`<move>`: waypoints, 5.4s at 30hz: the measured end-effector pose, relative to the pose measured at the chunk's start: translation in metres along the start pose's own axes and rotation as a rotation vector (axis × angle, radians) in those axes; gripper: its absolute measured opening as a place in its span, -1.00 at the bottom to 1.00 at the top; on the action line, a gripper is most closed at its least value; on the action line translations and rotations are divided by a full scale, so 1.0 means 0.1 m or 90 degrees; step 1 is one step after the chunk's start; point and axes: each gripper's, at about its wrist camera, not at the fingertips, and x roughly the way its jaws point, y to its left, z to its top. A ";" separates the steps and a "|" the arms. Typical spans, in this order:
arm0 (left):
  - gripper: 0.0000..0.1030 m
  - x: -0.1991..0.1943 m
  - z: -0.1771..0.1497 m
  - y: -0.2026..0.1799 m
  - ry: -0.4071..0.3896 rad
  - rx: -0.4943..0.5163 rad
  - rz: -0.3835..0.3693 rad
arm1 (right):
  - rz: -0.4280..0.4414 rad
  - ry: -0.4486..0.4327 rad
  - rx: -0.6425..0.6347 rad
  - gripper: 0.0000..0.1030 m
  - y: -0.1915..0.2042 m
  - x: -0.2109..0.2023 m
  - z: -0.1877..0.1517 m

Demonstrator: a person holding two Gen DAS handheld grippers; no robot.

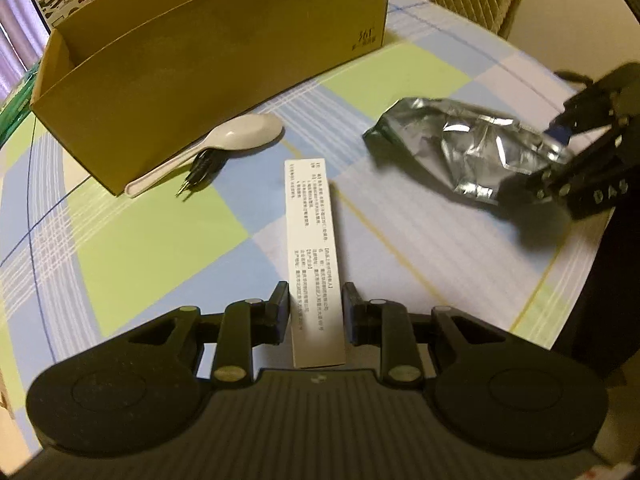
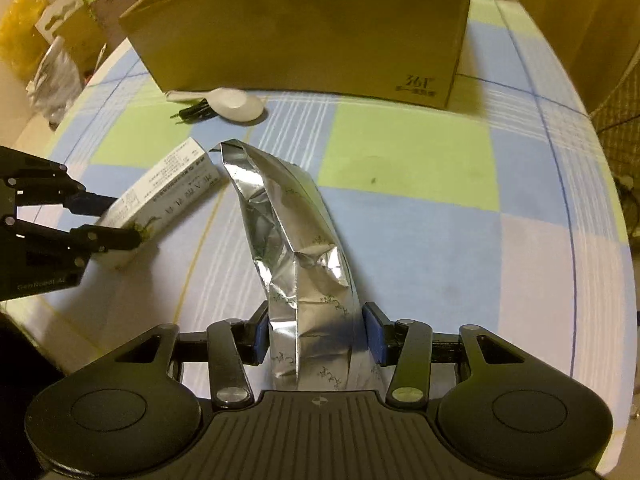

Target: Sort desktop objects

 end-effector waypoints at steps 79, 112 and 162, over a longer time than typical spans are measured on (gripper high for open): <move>-0.58 -0.26 0.16 -0.01 -0.050 -0.127 0.022 | -0.002 -0.123 -0.081 -0.26 0.32 -0.14 -0.09; -0.58 -0.68 0.41 0.20 -0.094 -0.144 0.057 | -0.012 -0.179 -0.094 -0.26 0.35 -0.57 0.29; -0.58 -0.46 1.83 1.08 -0.184 -0.173 0.088 | -0.009 -0.271 -0.091 -0.26 -0.12 -0.53 2.02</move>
